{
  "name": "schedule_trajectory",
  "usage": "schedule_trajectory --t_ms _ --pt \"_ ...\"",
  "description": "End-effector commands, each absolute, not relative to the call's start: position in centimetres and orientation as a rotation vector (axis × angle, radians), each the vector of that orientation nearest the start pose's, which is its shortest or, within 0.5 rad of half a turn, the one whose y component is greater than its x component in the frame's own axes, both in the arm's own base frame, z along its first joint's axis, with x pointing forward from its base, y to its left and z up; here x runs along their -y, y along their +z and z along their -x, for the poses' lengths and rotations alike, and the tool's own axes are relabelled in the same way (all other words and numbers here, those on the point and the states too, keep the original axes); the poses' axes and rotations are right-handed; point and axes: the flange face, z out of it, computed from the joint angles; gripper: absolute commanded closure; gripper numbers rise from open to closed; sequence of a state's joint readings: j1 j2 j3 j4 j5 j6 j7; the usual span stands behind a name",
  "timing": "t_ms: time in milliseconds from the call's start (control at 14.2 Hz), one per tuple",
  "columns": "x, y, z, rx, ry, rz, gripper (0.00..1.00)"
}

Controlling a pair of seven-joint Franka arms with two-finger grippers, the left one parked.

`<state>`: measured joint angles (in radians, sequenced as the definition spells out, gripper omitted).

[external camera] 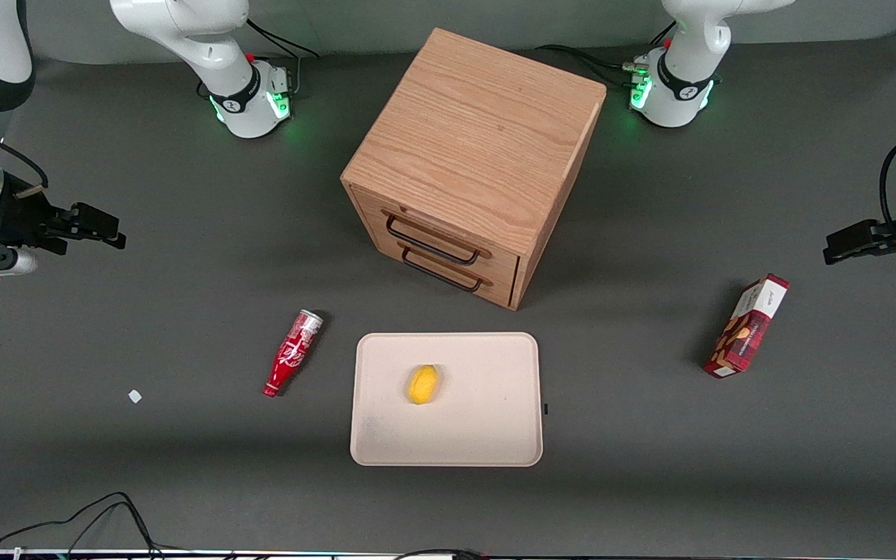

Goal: Place coke bottle on tray
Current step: 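Move the right gripper down over the red Coca-Cola bottle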

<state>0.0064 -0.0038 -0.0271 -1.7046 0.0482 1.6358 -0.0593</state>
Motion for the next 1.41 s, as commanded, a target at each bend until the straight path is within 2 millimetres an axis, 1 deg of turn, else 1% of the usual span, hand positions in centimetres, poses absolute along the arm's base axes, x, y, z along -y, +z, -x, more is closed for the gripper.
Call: schedule_trajectory --t_ms 0,141,212,282,353,423,494,564,635,705,776,846,917,1058,1128,1199,1340 --pt "0.9 57.6 -55.8 0.063 0.134 3.071 0.0" --pt "0.9 57.6 -56.3 0.073 0.136 3.069 0.0" --pt "0.3 57.0 -56.2 0.105 0.185 3.081 0.0" --pt "0.4 55.7 -56.7 0.095 0.233 3.098 0.0" --pt "0.3 55.0 -57.0 0.055 0.254 3.101 0.0" --pt "0.2 54.5 -57.2 -0.032 0.265 3.107 0.0" --pt "-1.1 53.1 -57.8 -0.074 0.295 3.111 0.0" --pt "-2.6 51.1 -58.4 -0.106 0.34 3.114 0.0" --pt "-3.9 50.3 -58.9 -0.212 0.33 3.119 0.0" --pt "-6.4 49.2 -59.3 -0.289 0.298 3.123 0.0" --pt "-8.0 46.9 -59.4 -0.315 0.314 3.125 0.0" --pt "-9.3 45.1 -59.4 -0.32 0.303 3.125 0.0" --pt "-10.1 43.4 -59.4 -0.369 0.268 3.121 0.0" --pt "-11.5 38.9 -59.2 -0.445 0.185 3.12 0.0" --pt "-12.1 37.2 -59.3 -0.499 0.149 3.106 0.0" --pt "-12.8 35.9 -59.3 -0.534 0.119 3.091 0.0" --pt "-13.6 33.5 -59.3 -0.585 0.086 3.069 0.0"
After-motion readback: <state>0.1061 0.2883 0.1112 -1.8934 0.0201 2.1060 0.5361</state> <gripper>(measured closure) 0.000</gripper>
